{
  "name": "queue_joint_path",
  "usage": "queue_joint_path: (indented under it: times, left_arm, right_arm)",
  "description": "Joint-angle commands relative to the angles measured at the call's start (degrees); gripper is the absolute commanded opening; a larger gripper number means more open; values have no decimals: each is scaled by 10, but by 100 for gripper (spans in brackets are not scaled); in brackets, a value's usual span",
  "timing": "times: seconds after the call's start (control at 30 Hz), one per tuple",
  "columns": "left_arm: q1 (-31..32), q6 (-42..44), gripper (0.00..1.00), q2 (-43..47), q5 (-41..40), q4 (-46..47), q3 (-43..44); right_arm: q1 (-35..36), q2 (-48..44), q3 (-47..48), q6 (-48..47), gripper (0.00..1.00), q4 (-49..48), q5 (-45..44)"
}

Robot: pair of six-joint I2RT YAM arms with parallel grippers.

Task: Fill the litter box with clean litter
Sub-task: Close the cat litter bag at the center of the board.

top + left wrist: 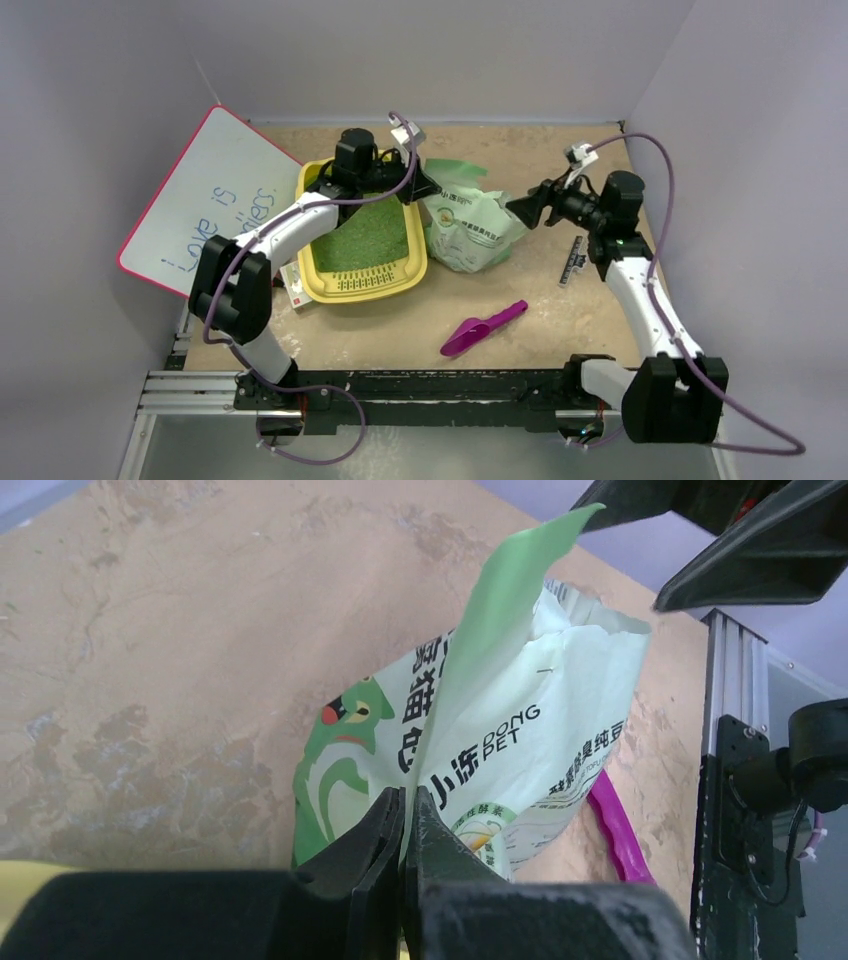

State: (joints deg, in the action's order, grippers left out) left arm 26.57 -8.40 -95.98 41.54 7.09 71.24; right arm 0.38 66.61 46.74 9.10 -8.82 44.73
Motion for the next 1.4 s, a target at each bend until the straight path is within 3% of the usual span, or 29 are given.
queue_joint_path:
  times: [0.0, 0.23, 0.37, 0.6, 0.87, 1.0, 1.07, 1.17, 1.27, 1.33, 1.37]
  left_arm:
    - [-19, -26, 0, -11, 30, 65, 43]
    - [-27, -73, 0, -16, 63, 131, 33]
    - [-31, -86, 0, -17, 51, 133, 31]
    - [-34, -83, 0, -24, 51, 116, 39]
    - [-34, -98, 0, -29, 54, 136, 37]
    - [-34, -102, 0, -26, 57, 138, 36]
    - [-34, -101, 0, -25, 60, 136, 36]
    - [-34, -100, 0, -25, 68, 130, 38]
    - [-34, -88, 0, -21, 66, 118, 38]
    - [-34, -77, 0, -19, 66, 104, 35]
    - [-35, -74, 0, -17, 62, 102, 32]
  right_arm:
    - [-51, -50, -25, -17, 77, -96, 25]
    - [-87, -18, -64, -113, 78, -104, 118]
    - [-92, 19, -76, -164, 83, -120, 238]
    - [-102, 53, -63, -175, 87, -120, 238]
    - [-103, 128, -45, -193, 87, -161, 320]
    - [-79, 153, -63, -151, 85, -266, 276]
    - [-71, 158, -89, -87, 84, -389, 278]
    - [-63, 187, -95, 46, 76, -570, 285]
    - [-63, 239, -88, 179, 43, -711, 291]
    - [-64, 285, -91, 319, 16, -920, 308]
    - [-68, 307, -85, 361, 4, -947, 316]
